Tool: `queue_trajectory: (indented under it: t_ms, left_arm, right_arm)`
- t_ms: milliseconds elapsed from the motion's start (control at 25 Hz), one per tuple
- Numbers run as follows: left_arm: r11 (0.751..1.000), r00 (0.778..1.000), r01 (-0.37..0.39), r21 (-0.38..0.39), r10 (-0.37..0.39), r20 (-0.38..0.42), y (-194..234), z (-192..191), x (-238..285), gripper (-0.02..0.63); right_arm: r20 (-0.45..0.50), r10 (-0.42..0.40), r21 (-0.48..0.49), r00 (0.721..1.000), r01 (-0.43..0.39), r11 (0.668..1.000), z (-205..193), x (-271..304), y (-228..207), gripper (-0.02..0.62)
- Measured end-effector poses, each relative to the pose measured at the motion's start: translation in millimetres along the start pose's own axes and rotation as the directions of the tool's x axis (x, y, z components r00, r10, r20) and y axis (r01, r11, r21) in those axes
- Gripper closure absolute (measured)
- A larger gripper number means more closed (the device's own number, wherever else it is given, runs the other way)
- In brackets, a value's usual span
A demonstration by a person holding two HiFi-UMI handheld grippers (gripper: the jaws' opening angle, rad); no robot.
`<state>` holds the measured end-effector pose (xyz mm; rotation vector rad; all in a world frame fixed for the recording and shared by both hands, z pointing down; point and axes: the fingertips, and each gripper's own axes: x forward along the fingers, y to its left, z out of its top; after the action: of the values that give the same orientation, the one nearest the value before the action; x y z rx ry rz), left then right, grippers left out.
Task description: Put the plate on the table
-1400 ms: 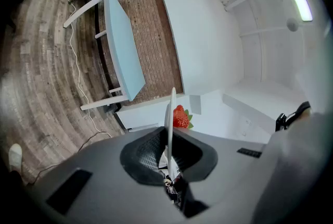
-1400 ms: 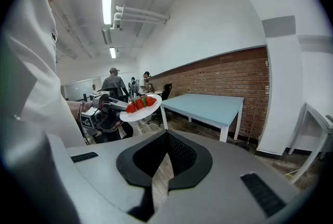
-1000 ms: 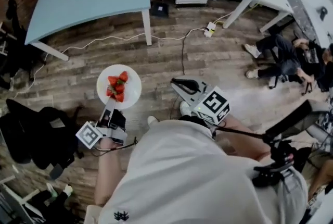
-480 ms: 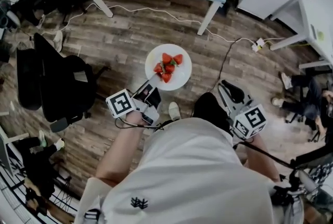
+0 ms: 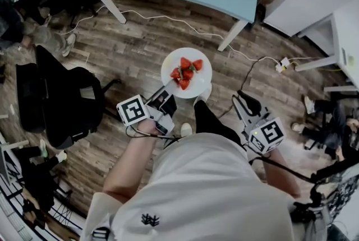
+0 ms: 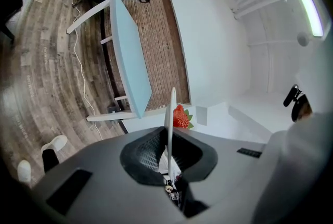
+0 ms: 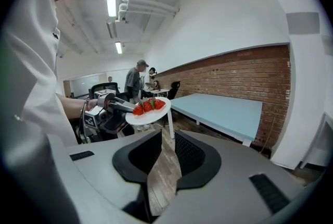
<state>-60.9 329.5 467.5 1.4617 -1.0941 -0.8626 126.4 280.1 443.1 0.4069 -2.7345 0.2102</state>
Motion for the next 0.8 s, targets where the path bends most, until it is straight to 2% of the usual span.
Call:
queue_trajectory:
  t_ms: [240, 400, 520, 680, 800]
  left_arm:
    - [1.000, 1.000, -0.026, -0.007, 0.026, 0.016, 5, 68, 86, 0.591]
    - [0.999, 0.999, -0.041, 0.012, 0.041, 0.008, 14, 119, 170, 0.591]
    - [0.998, 0.998, -0.058, 0.030, 0.058, 0.005, 24, 152, 218, 0.591]
    - [0.999, 0.999, -0.023, 0.029, 0.024, -0.027, 25, 192, 269, 0.591]
    - [0.999, 0.998, -0.032, 0.037, 0.034, -0.057, 41, 223, 321, 0.591]
  right_arm:
    - [0.022, 0.046, 0.004, 0.999, -0.046, 0.999, 36, 62, -81, 0.529]
    - [0.034, 0.053, -0.002, 0.998, -0.053, 0.999, 57, 92, -162, 0.531]
    - [0.029, 0.027, -0.009, 0.999, -0.027, 1.000, 67, 103, -208, 0.531]
    - [0.023, -0.026, 0.007, 0.999, 0.026, 1.000, 78, 116, -230, 0.531]
    - [0.016, -0.071, 0.043, 0.997, 0.070, 0.997, 79, 127, -263, 0.531]
